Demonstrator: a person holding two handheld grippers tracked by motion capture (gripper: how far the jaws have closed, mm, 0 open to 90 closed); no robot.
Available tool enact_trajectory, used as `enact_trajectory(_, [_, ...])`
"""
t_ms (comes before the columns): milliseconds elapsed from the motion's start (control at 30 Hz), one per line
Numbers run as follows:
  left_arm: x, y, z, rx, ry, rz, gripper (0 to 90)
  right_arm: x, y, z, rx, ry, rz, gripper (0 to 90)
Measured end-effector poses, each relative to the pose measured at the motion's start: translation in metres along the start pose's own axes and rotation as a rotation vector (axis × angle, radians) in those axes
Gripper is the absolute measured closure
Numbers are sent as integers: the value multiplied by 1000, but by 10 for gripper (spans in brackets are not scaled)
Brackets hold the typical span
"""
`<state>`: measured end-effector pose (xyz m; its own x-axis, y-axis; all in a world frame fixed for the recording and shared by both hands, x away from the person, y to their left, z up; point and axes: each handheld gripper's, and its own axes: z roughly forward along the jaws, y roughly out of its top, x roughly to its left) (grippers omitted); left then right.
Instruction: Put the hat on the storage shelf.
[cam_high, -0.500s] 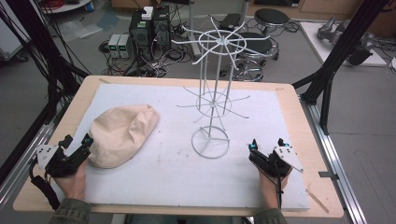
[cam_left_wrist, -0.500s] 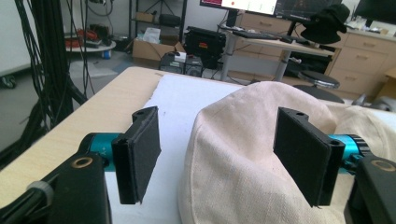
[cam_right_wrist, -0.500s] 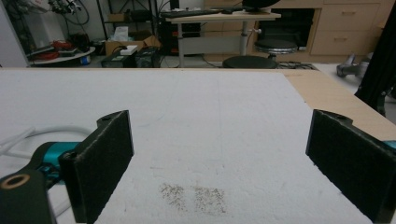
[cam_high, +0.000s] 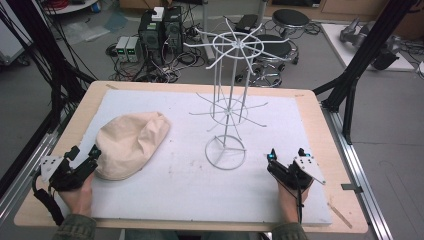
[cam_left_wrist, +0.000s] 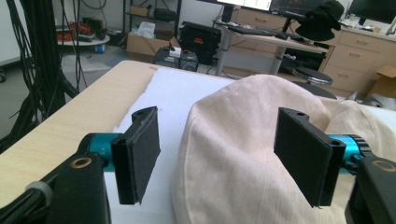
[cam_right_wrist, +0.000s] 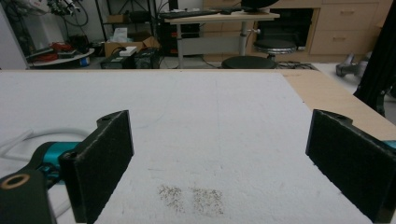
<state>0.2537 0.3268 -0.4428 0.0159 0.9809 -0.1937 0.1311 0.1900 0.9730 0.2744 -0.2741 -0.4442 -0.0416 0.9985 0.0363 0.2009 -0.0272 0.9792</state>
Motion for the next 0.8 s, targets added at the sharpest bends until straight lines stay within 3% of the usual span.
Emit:
enact_trajectory(133, [5,1,-6,-5,9,-21,314,0,0,4,18,-1,14,65])
enact_trajectory(367, [5,1,-7,-6,11,-15,314,0,1,2,15,0,26,65])
enact_trajectory(700, [1,1,-8,1,-17,-10,318,4,0,3,10,13,3,65])
enact_trajectory(800, [-1,0,-8,13,-43,-12,317,4,0,3,4,21,11,65])
